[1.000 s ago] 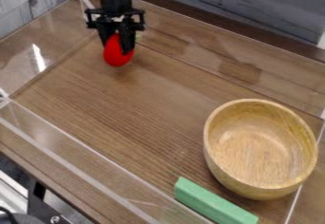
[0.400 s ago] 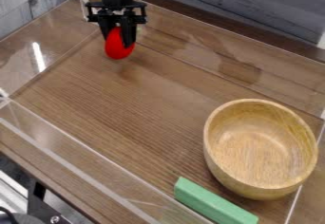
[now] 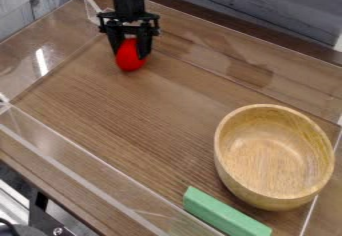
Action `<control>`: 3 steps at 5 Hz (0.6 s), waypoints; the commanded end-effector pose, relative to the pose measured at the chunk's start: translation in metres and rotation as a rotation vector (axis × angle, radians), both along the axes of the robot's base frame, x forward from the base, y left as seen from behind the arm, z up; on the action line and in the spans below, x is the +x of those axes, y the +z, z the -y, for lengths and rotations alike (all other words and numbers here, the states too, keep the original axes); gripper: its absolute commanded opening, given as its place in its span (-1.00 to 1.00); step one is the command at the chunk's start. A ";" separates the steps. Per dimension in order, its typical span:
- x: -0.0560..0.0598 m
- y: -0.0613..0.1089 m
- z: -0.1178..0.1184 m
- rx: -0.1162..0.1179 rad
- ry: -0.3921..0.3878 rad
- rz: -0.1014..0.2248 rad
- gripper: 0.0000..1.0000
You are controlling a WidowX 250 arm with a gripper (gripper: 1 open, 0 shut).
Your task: Move the red object to the right side of the table
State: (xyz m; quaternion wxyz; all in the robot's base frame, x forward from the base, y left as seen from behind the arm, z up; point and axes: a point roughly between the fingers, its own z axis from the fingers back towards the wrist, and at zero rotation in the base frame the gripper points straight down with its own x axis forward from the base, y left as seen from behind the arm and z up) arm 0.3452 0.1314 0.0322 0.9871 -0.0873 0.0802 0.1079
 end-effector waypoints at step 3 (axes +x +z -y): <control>0.005 0.042 0.017 0.032 -0.002 0.094 -1.00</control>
